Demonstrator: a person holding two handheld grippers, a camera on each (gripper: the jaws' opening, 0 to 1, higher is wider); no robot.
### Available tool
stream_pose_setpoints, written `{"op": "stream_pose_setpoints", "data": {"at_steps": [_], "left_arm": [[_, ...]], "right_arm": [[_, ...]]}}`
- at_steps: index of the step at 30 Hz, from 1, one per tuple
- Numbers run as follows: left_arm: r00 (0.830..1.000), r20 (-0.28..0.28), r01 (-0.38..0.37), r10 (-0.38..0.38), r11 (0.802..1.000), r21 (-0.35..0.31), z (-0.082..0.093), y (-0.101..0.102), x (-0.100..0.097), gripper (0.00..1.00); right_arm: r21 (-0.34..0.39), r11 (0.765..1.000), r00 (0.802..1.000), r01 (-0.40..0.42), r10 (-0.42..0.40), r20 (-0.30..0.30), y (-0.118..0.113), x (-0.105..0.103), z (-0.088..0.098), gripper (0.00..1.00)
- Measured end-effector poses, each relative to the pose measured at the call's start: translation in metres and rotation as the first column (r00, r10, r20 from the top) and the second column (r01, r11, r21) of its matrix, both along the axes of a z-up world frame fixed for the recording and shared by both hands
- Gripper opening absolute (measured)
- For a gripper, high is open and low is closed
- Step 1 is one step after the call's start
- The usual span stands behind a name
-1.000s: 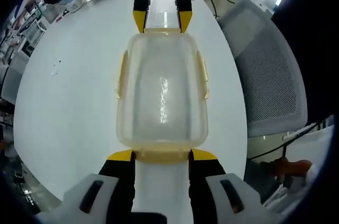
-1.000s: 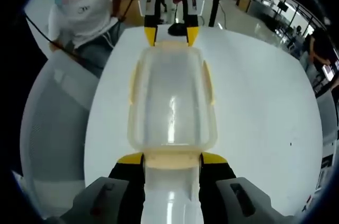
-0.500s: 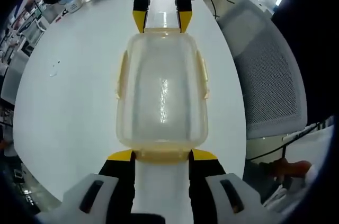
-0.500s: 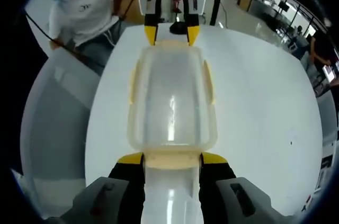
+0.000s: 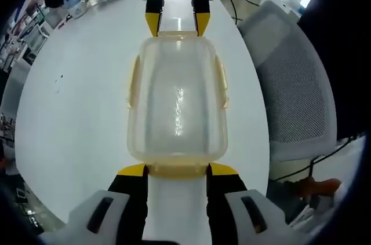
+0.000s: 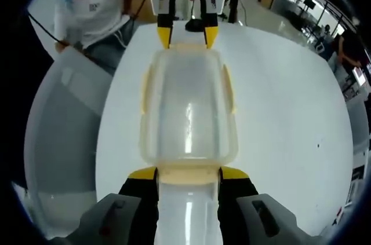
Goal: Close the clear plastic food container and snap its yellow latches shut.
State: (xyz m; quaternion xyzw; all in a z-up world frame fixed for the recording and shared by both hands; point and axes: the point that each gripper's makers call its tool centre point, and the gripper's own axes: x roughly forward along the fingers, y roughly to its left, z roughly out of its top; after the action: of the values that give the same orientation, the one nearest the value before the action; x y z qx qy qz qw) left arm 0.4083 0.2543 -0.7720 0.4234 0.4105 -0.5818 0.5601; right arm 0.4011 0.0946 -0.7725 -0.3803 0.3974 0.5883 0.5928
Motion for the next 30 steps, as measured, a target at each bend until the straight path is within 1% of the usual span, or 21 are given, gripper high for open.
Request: {"op": "stream_pose_setpoints", "data": {"at_steps": [11, 19, 26, 30], "left_arm": [[1.000, 0.009, 0.014, -0.014, 1.000, 0.001, 0.002, -0.025, 0.000, 0.38], [1.000, -0.005, 0.011, -0.011, 1.000, -0.017, 0.002, -0.040, -0.002, 0.38], [1.000, -0.005, 0.019, -0.019, 1.000, -0.021, 0.000, -0.052, -0.002, 0.38], [1.000, -0.011, 0.020, -0.020, 1.000, -0.021, -0.002, -0.062, -0.003, 0.38]], "right_arm": [[-0.008, 1.000, 1.000, 0.015, -0.015, -0.004, -0.024, -0.004, 0.001, 0.38], [-0.013, 1.000, 1.000, 0.016, -0.016, -0.007, -0.041, -0.005, -0.002, 0.38], [-0.008, 1.000, 1.000, 0.026, -0.026, -0.015, -0.053, -0.007, -0.003, 0.38], [-0.013, 1.000, 1.000, 0.026, -0.026, -0.016, -0.061, -0.008, -0.004, 0.38]]}}
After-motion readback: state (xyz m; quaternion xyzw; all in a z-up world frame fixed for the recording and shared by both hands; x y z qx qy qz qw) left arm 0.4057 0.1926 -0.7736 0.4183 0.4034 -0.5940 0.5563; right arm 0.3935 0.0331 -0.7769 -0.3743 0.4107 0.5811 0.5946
